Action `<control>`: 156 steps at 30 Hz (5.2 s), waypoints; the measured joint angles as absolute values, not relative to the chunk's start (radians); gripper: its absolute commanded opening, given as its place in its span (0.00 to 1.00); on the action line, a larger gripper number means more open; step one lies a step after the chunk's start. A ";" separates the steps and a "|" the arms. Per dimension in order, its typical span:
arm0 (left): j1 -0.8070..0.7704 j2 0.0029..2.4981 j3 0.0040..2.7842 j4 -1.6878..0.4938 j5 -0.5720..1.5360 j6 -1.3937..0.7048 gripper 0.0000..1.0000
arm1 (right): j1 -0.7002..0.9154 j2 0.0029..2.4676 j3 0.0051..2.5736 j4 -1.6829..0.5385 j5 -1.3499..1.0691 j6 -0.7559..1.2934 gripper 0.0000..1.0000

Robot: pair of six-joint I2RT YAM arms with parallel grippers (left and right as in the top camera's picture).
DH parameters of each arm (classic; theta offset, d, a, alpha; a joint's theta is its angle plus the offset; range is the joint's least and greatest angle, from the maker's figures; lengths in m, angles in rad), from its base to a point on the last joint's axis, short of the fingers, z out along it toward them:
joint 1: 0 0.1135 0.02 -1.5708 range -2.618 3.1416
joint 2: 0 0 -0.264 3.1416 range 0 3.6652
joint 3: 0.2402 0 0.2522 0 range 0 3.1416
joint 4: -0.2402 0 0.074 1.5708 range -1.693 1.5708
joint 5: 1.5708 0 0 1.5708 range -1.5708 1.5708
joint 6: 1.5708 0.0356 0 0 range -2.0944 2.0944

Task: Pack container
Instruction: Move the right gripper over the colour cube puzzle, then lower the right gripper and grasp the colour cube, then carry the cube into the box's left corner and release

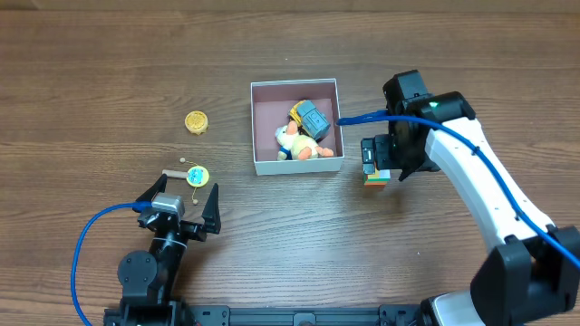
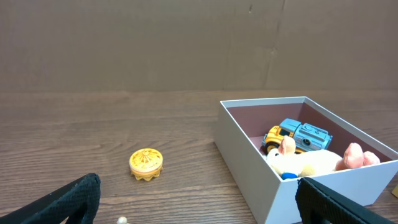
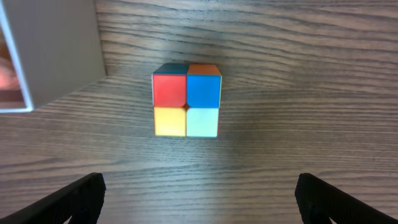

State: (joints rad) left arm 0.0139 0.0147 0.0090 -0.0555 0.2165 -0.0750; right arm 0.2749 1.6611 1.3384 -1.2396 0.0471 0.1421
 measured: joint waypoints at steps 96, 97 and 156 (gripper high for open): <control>0.014 0.015 0.009 -0.056 0.217 -0.075 1.00 | 0.275 1.789 1.202 -0.981 0.029 0.127 0.60; 0.014 0.015 0.009 -0.056 0.216 -0.075 1.00 | 0.275 1.789 1.202 -0.981 0.029 0.127 0.60; 0.014 0.015 0.009 -0.056 0.217 -0.075 1.00 | 0.483 1.804 1.885 -1.186 -0.071 0.186 0.50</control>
